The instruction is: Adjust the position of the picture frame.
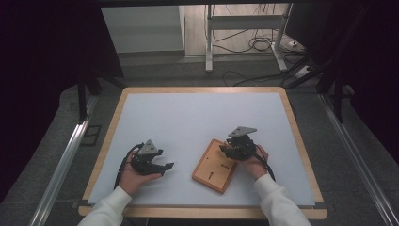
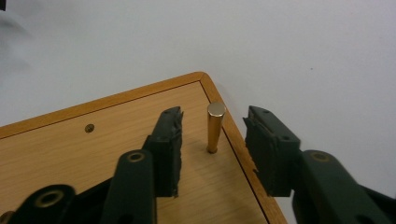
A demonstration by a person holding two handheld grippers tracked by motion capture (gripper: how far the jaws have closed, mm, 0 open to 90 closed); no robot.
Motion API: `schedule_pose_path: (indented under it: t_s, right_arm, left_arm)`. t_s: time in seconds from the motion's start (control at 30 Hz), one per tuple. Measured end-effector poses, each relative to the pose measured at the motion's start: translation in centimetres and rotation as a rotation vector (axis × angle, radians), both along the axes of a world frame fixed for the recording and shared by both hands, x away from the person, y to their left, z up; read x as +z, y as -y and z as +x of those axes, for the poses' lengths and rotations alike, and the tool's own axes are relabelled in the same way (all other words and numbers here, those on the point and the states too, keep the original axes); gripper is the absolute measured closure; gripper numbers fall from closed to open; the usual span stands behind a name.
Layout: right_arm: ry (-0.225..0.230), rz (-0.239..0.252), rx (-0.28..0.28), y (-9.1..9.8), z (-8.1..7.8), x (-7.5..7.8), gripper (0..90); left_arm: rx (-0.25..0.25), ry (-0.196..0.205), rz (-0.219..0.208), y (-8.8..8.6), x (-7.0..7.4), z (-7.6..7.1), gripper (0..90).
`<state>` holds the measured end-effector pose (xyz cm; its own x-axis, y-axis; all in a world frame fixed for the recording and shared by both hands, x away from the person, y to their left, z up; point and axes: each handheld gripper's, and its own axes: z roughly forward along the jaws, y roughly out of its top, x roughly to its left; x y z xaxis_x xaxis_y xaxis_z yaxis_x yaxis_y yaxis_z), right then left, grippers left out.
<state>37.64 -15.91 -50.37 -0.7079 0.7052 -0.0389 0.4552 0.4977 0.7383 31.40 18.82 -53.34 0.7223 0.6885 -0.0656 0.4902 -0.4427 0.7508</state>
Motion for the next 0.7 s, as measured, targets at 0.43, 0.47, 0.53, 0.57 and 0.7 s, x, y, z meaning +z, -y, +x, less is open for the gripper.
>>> schedule_pose_path:
  t_s: [0.43,0.47,0.53,0.57,0.7]
  right_arm:
    - [-0.037,0.081,-0.009,0.36,0.50,-0.83,83.5]
    - [-0.038,0.082,-0.009,0.36,0.51,-0.81,83.5]
    - [-0.039,0.088,-0.008,0.38,0.52,-0.79,83.4]
    - [-0.042,0.099,-0.006,0.41,0.51,-0.74,83.3]
    - [-0.043,0.138,0.012,0.45,0.37,-0.20,83.3]
  left_arm:
    - [-0.002,-0.001,0.000,-0.07,-0.05,0.05,26.4]
    - [-0.002,-0.001,0.000,-0.07,-0.05,0.05,26.4]
    - [-0.002,0.000,-0.001,-0.05,-0.06,0.06,26.4]
    - [-0.002,-0.001,-0.001,-0.05,-0.06,0.07,26.4]
    - [-0.003,-0.001,0.001,-0.02,-0.08,0.07,26.4]
